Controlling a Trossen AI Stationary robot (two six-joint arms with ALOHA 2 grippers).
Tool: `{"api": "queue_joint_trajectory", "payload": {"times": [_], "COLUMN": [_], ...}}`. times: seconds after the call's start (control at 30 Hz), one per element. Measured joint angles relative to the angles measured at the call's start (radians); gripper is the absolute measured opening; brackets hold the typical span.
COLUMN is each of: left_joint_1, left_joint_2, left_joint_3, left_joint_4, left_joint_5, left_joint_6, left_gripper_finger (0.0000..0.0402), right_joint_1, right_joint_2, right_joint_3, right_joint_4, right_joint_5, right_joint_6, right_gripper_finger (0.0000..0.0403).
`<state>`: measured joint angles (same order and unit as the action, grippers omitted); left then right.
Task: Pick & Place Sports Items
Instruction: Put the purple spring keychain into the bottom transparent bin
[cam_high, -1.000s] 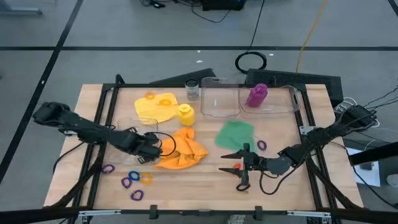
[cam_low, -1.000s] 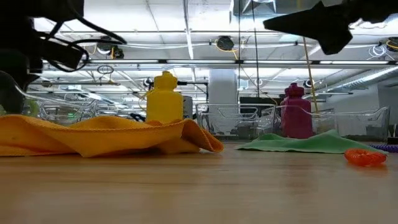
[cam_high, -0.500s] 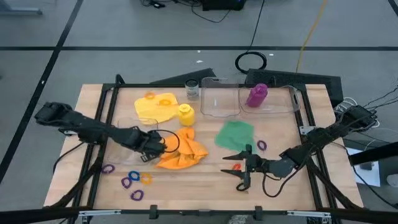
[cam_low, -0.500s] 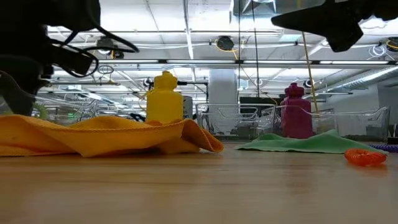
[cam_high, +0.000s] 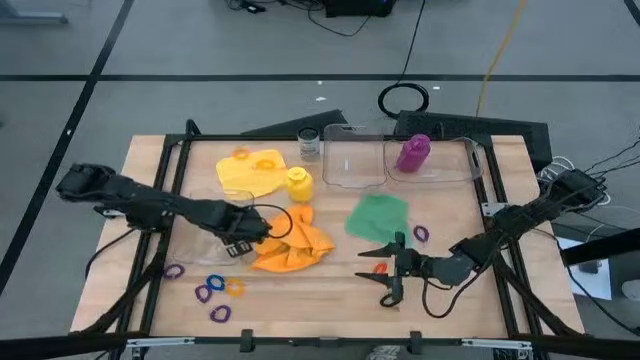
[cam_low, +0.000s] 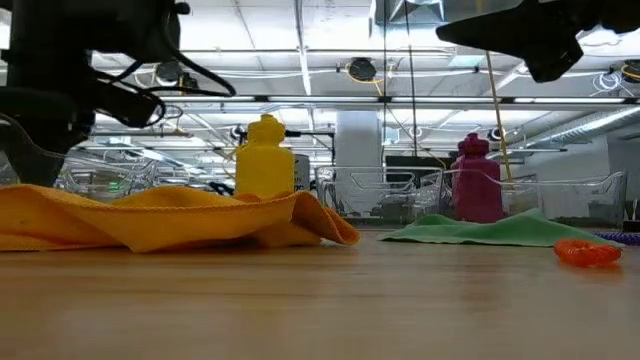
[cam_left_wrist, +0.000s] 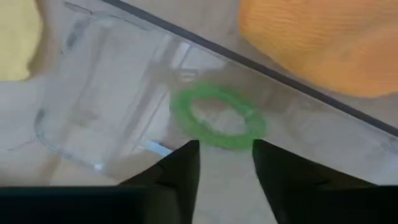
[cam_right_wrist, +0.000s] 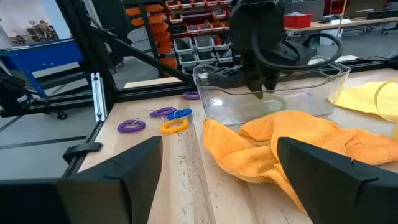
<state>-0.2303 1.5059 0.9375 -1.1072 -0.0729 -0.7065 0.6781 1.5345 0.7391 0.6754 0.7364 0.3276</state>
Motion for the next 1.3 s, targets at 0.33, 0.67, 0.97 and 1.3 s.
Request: {"api": "queue_joint_trajectory", "payload": {"times": [0.33, 0.67, 0.97, 1.3], "left_joint_1": [0.042, 0.048, -0.007, -0.067], "left_joint_2": [-0.066, -0.374, -0.678, -0.674], "left_joint_3": [0.0, 0.0, -0.001, -0.047], "left_joint_4": [-0.113, -0.084, 0.256, 0.714], "left_joint_5": [-0.102, -0.243, -0.387, -0.314], "left_joint_6": [0.044, 0.013, 0.194, 0.534], "left_gripper_finger": [0.0181, 0.0182, 0.0182, 0.0182], "right_joint_1": [-0.003, -0.004, -0.005, -0.034], "right_joint_2": [0.0, 0.0, 0.0, -0.067], "right_joint_3": [0.0, 0.0, 0.0, 0.0], "right_joint_4": [0.001, 0.001, 0.002, -0.063], "right_joint_5": [0.0, 0.0, 0.0, -0.004], "right_joint_6": [-0.078, -0.217, -0.348, -0.369], "right_gripper_finger": [0.0238, 0.0238, 0.0238, 0.0238]}}
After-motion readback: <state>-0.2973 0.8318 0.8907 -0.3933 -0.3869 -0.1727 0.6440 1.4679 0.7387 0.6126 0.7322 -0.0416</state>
